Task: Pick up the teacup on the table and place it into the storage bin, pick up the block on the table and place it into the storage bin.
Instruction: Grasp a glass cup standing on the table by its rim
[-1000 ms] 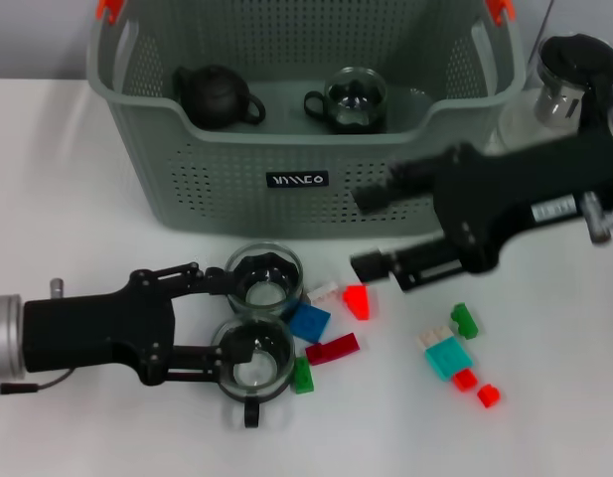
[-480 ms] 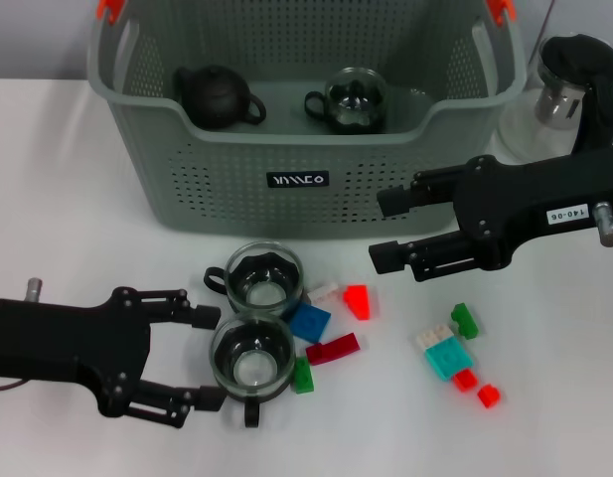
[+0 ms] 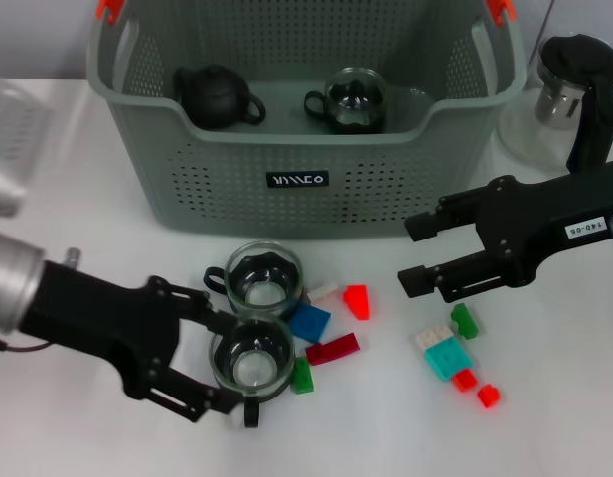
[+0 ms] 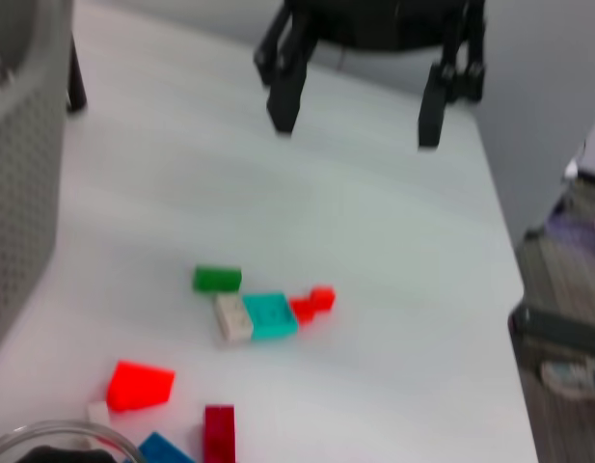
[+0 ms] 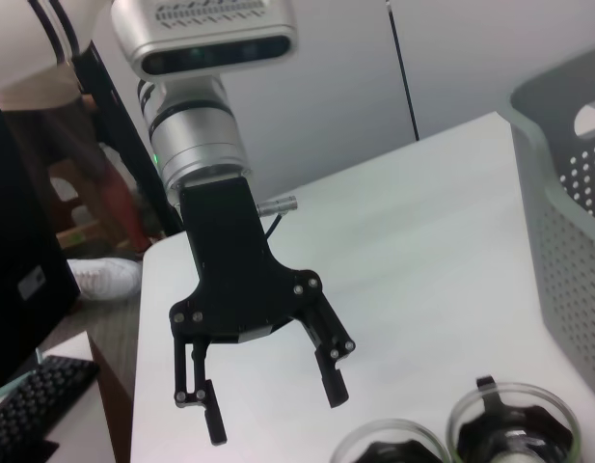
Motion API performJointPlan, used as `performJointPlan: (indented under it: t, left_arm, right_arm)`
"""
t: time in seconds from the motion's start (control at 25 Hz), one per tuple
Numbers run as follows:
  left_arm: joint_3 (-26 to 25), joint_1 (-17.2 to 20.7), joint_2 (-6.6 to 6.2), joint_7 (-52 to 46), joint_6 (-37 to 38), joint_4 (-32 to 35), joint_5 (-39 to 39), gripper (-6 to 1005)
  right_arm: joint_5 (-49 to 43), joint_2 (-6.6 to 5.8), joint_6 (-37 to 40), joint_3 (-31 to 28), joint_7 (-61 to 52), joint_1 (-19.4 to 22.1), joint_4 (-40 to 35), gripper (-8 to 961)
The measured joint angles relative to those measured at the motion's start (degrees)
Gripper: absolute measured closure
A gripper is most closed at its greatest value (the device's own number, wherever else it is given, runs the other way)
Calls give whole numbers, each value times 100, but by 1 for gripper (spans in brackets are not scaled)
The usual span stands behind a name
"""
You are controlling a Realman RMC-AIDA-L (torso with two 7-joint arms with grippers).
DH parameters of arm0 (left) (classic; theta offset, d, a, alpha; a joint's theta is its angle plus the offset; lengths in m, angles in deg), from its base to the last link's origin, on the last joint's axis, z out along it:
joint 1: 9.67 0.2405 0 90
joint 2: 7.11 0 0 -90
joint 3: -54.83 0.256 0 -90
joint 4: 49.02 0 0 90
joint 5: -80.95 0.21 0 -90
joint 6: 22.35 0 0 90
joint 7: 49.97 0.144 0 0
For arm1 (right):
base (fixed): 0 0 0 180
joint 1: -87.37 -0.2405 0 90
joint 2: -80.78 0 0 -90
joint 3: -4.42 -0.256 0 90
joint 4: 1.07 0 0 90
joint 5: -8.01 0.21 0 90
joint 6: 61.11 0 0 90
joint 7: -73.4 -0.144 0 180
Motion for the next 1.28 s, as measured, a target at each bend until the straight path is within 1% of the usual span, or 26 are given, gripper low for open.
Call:
performJointPlan:
  t: [0.08,0.12,0.16,0.28,0.32,0.52,0.6,0.76,0.92,1.28]
  left_arm:
    - [148,-156,91,-264,-6,145,248,124]
    - [235,-256,156,-393,-7,198,361,124]
    - [300,-343,206,-492,-13,220,430,124]
    - [602,-636,289,-975,-171,146,508,124]
    - [674,-669,289,-1093,-218,132,508,124]
    - [1437,-979,243,-2186,-473,165,600,123]
    - [1605,-1063,241,-2396,-446,236,721,123]
    - [1895,-1119,253,-2484,-453,308,1098,123]
    - [1970,-1056,227,-2208,-494,346,1283,123]
    - [1912,-867,52,-927,-772,402,1494,123]
  right_arm:
    - [-29,-46,23,0,0,-19,2,156]
    - [-105,-94,54,-5,-1,-50,2,156]
    - [-105,-94,54,-5,-1,-50,2,156]
    - [-221,-150,65,-37,-2,-82,2,156]
    - [-238,-165,68,-42,-2,-84,2,156]
    - [-271,-239,78,-52,-4,-111,2,156]
    - [-272,-253,77,-60,-4,-131,20,156]
    - [-287,-260,17,-62,-4,-155,77,156]
    - [-309,-263,-65,-65,-4,-205,212,156]
    - [-323,-265,-277,-142,-51,-457,656,156]
